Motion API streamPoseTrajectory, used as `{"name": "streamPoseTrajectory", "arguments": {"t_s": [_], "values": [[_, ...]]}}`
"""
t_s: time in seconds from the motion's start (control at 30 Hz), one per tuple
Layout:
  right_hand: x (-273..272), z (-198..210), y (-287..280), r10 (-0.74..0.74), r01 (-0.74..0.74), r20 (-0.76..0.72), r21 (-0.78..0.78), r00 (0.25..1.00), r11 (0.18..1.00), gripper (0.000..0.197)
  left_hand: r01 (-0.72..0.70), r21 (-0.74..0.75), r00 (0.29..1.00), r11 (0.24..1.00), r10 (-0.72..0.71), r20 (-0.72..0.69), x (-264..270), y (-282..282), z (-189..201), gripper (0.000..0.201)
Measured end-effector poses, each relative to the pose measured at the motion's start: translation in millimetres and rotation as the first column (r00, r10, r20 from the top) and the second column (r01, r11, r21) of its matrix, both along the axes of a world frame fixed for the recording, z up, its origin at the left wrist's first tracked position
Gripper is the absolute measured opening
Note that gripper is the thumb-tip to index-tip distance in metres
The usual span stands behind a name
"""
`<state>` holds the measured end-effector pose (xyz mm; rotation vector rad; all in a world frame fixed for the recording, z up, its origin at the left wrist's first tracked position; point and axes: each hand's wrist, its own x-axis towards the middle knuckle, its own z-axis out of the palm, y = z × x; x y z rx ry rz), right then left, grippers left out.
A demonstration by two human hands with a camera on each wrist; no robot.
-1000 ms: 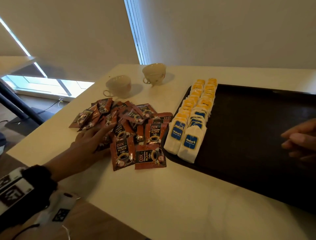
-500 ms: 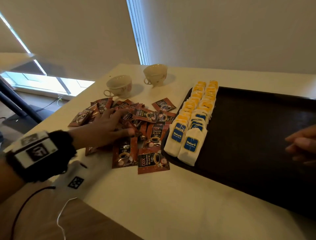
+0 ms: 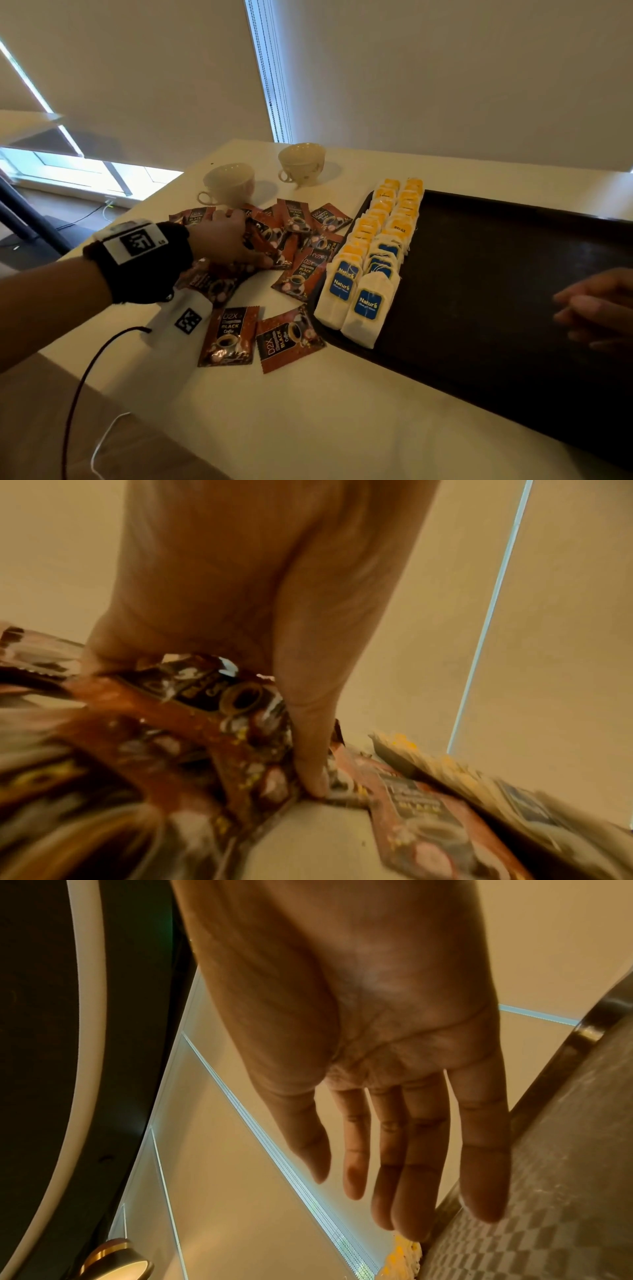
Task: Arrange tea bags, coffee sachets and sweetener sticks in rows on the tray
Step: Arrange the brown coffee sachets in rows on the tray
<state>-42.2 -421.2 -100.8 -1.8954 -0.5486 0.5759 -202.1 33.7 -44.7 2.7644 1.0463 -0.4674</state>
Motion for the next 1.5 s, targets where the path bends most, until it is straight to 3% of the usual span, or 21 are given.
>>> {"name": "streamPoseTrajectory", "arguments": {"t_s": [0.2, 0.27, 0.33, 0.4, 0.5, 0.6, 0.73, 0.8, 0.9, 1.0, 1.07, 1.2, 1.33, 1.5], "values": [[-12, 23, 7, 0.026, -0.027, 0.024, 0.02, 0.999, 0.999, 0.079, 0.01, -0.216, 0.984, 0.976, 0.029, 0.176, 4, 2, 8, 0.068], [-17, 33, 11, 0.031, -0.033, 0.047, 0.039, 0.998, 0.999, 0.079, 0.075, -0.288, 0.967, 0.955, 0.001, 0.254, 2, 5, 16, 0.051], [-24, 43, 17, 0.044, -0.047, 0.062, 0.056, 0.997, 0.997, 0.08, 0.152, -0.268, 0.927, 0.951, -0.043, 0.373, 0, 5, 27, 0.038], [-28, 53, 26, 0.031, -0.039, 0.087, 0.09, 0.996, 0.995, 0.081, 0.197, -0.226, 0.862, 0.954, -0.059, 0.503, -1, 0, 43, 0.038], [-36, 79, 41, 0.034, -0.058, 0.18, 0.128, 0.983, 0.99, 0.081, 0.22, -0.306, 0.798, 0.926, 0.009, 0.602, 0, -9, 70, 0.034], [-46, 110, 61, 0.077, -0.118, 0.253, 0.147, 0.964, 0.982, 0.065, 0.292, -0.348, 0.762, 0.891, 0.003, 0.647, 5, -24, 94, 0.03], [-55, 138, 95, 0.051, -0.113, 0.241, 0.253, 0.969, 0.961, 0.053, 0.438, -0.415, 0.729, 0.798, -0.044, 0.683, 13, -58, 118, 0.025], [-57, 141, 117, -0.016, -0.053, 0.232, 0.29, 0.972, 0.956, 0.056, 0.514, -0.476, 0.721, 0.714, -0.06, 0.69, 20, -78, 124, 0.028], [-62, 136, 147, 0.05, -0.053, 0.02, 0.32, 0.999, 0.946, 0.073, 0.61, -0.539, 0.7, 0.581, -0.076, 0.71, 35, -111, 129, 0.036], [-64, 129, 160, 0.154, -0.028, -0.184, 0.551, 0.971, 0.834, 0.06, 0.67, -0.524, 0.67, 0.526, -0.122, 0.733, 53, -136, 126, 0.039], [-60, 131, 156, 0.139, 0.027, -0.206, 0.642, 0.969, 0.766, 0.051, 0.696, -0.502, 0.639, 0.513, -0.125, 0.759, 63, -146, 123, 0.037], [-47, 132, 145, 0.031, 0.036, -0.101, 0.599, 0.994, 0.8, 0.04, 0.734, -0.431, 0.581, 0.525, -0.157, 0.798, 80, -159, 109, 0.026], [-40, 124, 143, -0.049, 0.122, -0.141, 0.576, 0.989, 0.809, 0.03, 0.76, -0.29, 0.513, 0.582, -0.263, 0.817, 93, -170, 93, 0.045], [-35, 117, 147, -0.124, 0.184, -0.141, 0.584, 0.982, 0.79, 0.021, 0.765, -0.25, 0.512, 0.594, -0.325, 0.795, 102, -164, 87, 0.057]]}}
